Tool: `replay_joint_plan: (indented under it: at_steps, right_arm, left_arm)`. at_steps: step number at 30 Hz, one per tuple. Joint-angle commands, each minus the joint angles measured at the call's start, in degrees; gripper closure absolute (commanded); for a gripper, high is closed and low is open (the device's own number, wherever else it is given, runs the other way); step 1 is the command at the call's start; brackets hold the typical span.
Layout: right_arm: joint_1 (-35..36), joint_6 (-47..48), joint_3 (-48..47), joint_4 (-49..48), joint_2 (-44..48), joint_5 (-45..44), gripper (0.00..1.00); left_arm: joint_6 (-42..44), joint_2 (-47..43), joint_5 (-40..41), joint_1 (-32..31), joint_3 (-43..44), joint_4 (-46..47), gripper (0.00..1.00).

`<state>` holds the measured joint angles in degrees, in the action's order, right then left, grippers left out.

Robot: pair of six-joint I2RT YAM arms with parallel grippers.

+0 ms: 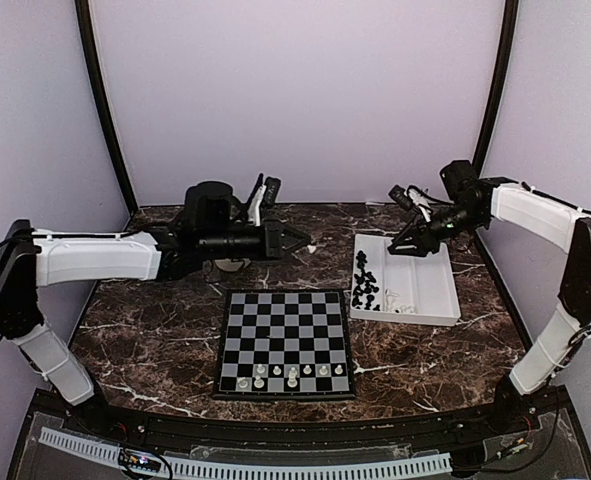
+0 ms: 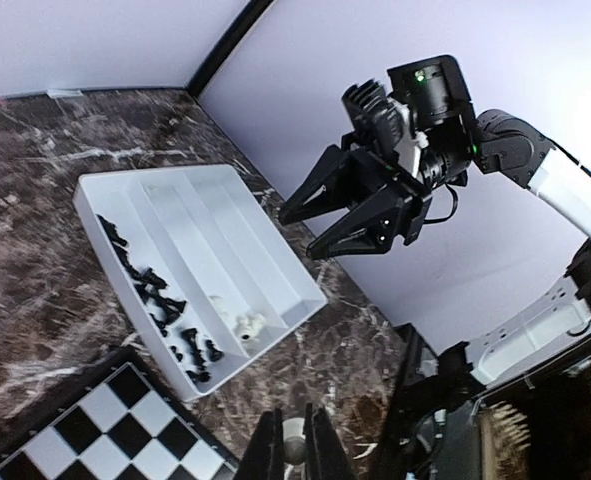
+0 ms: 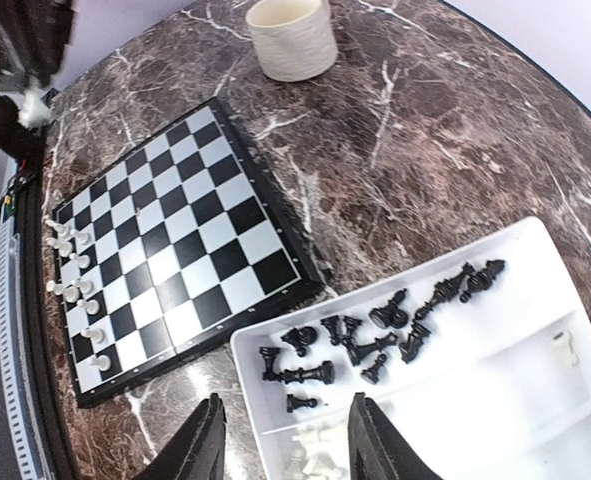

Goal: Set up the chess pieces on the board
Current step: Pass from the right arm to the left, then place the pawn on b2.

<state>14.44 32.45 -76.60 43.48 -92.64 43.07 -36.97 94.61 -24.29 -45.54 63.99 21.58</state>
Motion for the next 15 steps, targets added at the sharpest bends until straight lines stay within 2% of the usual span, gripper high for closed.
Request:
replay_joint_plan:
  at_steps: [1, 7, 10, 15]
  right_arm:
    - [-1.8, -1.7, 4.6, -8.0, 1.2, -2.8, 0.57]
    - [-2.0, -1.7, 8.1, -12.3, 2.7, -9.5, 0.57]
    - [-2.0, -1.8, 8.5, -12.7, 2.8, -9.2, 0.56]
    - [-1.9, -1.4, 8.5, -12.4, 2.1, -8.9, 0.56]
  left_arm:
    - [17.8, -10.0, 13.9, -0.3, -4.7, -20.6, 1.00]
    - [21.5, -21.2, 28.0, -3.9, -14.2, -32.7, 1.00]
    - [21.4, -23.1, 33.6, -9.2, -17.1, -36.2, 1.00]
    - [18.0, -23.1, 36.5, -14.8, -21.1, -37.8, 1.00]
